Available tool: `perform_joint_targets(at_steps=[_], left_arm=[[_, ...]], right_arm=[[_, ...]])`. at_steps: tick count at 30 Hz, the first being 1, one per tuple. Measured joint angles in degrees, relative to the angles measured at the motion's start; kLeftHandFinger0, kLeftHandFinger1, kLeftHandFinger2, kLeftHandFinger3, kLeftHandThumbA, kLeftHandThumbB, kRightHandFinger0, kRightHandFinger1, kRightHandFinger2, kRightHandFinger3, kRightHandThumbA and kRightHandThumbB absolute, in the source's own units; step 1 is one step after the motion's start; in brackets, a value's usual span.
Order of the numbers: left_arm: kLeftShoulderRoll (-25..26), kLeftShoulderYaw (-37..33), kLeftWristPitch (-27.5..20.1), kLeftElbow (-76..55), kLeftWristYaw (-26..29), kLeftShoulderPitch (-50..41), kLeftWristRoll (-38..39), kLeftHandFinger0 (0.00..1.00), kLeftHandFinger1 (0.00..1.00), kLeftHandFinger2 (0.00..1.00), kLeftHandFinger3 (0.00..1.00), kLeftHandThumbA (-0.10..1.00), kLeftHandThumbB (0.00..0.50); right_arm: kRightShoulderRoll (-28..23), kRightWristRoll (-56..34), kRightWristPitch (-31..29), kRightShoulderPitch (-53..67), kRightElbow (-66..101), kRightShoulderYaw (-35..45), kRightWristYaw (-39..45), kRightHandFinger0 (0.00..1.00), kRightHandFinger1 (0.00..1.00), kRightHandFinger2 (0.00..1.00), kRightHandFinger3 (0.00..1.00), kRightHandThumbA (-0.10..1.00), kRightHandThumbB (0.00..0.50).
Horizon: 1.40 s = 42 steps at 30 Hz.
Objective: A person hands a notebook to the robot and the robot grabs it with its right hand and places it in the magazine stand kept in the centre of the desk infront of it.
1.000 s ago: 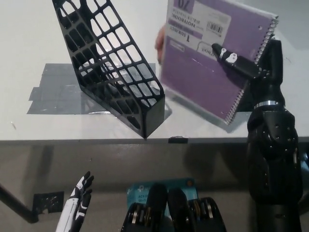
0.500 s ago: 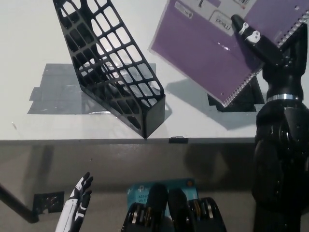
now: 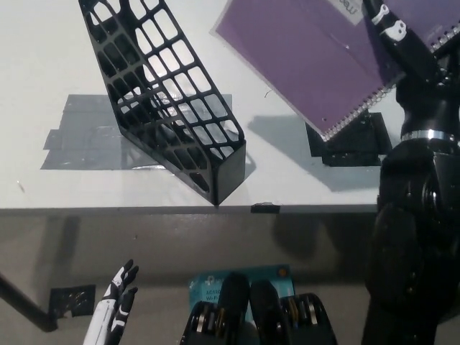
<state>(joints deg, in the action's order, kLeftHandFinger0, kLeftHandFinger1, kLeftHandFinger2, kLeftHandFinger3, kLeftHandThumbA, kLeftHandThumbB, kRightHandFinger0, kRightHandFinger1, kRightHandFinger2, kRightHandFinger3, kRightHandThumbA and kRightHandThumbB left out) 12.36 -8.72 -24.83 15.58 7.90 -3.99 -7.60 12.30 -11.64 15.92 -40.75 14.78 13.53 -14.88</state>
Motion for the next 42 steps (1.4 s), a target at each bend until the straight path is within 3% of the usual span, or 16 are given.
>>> perform_joint_targets(at_steps=[8, 13, 25, 42], left_arm=[[0.02, 0.03, 0.0, 0.0, 0.0, 0.19, 0.0, 0.94, 1.0, 1.0, 1.0, 1.0, 0.5], [0.03, 0.04, 0.0, 0.0, 0.0, 0.73, -0.04, 0.94, 1.0, 1.0, 1.0, 1.0, 0.5], [0.09, 0.04, 0.0, 0.0, -0.01, 0.95, -0.02, 0.94, 1.0, 1.0, 1.0, 1.0, 0.5], [0.41, 0.05, 0.0, -0.25, -0.05, 1.53, -0.01, 0.95, 1.0, 1.0, 1.0, 1.0, 0.5]], right_arm=[[2.3, 0.02, -0.07, -1.95, -0.57, -0.71, -1.28, 0.0, 0.0, 0.0, 0.0, 0.81, 0.01], [4.11, 1.53, -1.48, -3.49, -3.94, -2.1, -2.6, 0.0, 0.0, 0.0, 0.0, 0.85, 0.016], [5.48, 4.33, -4.71, -4.23, -10.97, -3.81, -3.8, 0.0, 0.0, 0.0, 0.0, 0.78, 0.005], [6.98, 5.22, -8.04, -7.8, -16.1, -3.85, -6.76, 0.0, 0.0, 0.0, 0.0, 0.79, 0.003]])
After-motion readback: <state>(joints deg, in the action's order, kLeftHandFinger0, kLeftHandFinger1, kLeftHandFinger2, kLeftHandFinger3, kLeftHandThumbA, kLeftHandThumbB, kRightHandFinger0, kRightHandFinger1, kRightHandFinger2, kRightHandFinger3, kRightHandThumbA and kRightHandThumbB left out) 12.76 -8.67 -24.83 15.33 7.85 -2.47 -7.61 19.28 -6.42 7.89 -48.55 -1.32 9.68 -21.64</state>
